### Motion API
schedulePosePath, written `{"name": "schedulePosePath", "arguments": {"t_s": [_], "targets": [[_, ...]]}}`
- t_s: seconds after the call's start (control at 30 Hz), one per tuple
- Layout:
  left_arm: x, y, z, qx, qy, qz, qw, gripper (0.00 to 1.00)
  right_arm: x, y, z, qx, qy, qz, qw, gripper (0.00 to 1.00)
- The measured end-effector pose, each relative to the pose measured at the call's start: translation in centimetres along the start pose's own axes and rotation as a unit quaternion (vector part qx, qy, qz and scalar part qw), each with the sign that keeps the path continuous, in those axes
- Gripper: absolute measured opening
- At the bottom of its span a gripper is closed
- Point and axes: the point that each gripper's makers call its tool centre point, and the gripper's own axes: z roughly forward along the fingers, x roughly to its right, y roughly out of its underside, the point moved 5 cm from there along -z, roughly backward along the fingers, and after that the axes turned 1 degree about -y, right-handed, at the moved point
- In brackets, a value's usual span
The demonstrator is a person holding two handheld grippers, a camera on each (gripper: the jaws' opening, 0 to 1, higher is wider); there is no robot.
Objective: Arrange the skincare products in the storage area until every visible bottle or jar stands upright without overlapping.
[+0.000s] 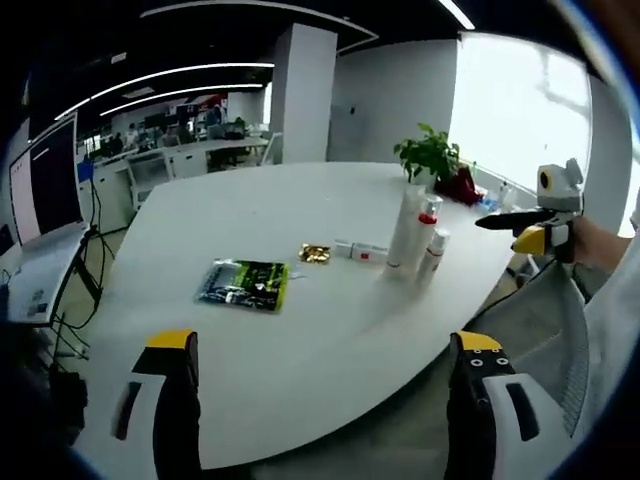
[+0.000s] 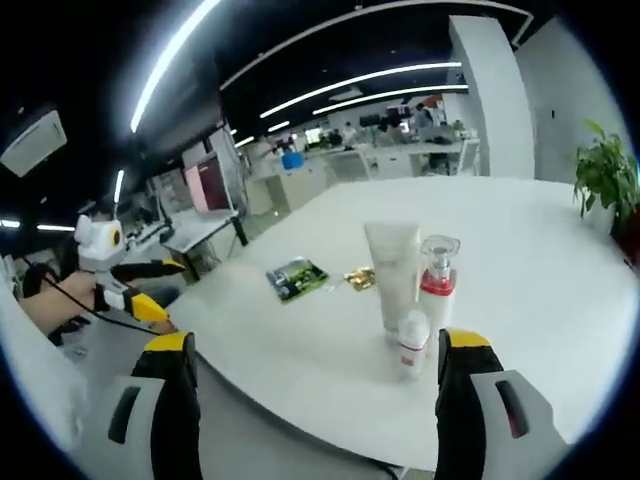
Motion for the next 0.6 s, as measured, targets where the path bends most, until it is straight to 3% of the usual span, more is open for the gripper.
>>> {"name": "schedulePosePath", "arguments": {"t_s": [0.17, 0.27, 0.6], "targets": [[-0.6, -0.1, -0.5, 0.008, -0.006, -0.005, 0.9999, 0.96, -1.0, -0.1, 0.2, 0.006, -0.007, -0.002, 1.0, 0.99], [-1.0, 0.4, -0.5, 0.005, -0.009, -0.014, 0.9998, 0.95, -1.1, 0.8, 0.6, -0.017, -0.003, -0.021, 0.9996, 0.99], [-1.1, 0.4, -0.7, 0.021, -0.012, -0.012, 0.9996, 0.93, -1.3, 1.2, 0.9, -0.042, -0.008, -0.032, 0.9986, 0.99]]}}
